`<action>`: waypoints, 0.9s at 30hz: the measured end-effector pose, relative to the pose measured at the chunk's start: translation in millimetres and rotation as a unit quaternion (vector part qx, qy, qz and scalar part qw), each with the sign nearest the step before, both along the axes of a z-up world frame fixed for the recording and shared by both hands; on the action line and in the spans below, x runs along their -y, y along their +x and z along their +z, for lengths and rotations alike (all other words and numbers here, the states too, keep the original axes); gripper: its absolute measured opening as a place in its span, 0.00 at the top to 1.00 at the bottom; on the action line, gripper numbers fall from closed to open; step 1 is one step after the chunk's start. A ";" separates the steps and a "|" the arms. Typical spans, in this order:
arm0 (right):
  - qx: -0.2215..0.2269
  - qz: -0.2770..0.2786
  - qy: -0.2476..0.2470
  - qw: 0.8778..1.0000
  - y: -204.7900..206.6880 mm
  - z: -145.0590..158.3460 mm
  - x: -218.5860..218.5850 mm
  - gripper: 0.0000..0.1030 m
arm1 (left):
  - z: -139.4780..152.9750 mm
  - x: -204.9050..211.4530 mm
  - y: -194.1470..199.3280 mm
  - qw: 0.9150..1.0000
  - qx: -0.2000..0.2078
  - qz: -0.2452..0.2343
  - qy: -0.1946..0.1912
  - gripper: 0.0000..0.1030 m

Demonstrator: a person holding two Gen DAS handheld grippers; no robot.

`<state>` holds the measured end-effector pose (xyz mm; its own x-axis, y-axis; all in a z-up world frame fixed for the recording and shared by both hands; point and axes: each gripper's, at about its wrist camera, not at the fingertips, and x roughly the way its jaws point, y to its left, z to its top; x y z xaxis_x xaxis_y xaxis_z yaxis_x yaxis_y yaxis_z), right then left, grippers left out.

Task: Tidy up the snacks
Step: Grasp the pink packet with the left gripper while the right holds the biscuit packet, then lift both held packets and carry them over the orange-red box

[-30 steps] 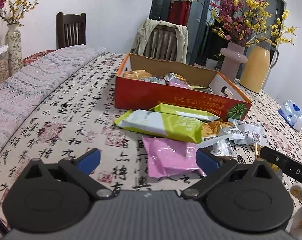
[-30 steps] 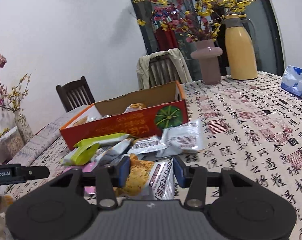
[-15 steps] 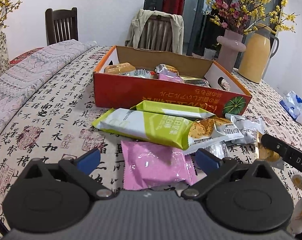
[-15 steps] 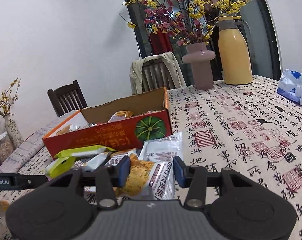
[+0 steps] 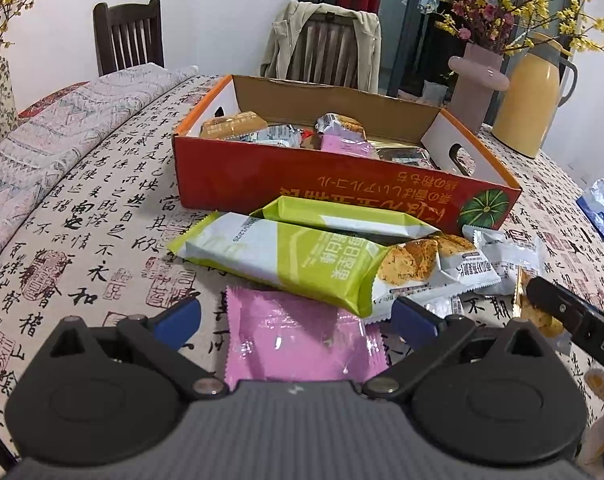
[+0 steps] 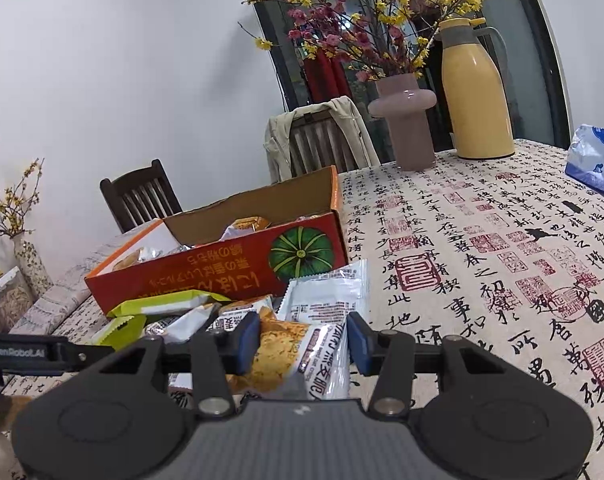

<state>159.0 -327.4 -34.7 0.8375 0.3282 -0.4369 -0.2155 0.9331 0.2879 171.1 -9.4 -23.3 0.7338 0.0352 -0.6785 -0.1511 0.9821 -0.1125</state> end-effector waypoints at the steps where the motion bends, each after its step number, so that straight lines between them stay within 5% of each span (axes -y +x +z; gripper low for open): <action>1: 0.000 0.001 0.001 1.000 0.2 -0.4 0.0 0.55 | -0.7 0.4 1.6 1.000 -0.002 0.002 -0.001 0.00; 18: 0.004 0.009 0.006 1.000 -0.9 -1.2 -0.3 0.55 | -20.7 5.8 16.9 0.999 -0.049 0.019 0.013 0.00; 27: 0.011 0.008 0.006 1.000 -3.0 -0.4 -0.8 0.55 | -17.8 13.7 9.5 0.999 -0.040 0.002 0.033 0.27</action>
<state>156.0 -326.6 -35.1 0.8410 0.3470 -0.4152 -0.2373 0.9261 0.2934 180.7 -23.1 -41.1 0.6768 0.0846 -0.7313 -0.1603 0.9865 -0.0342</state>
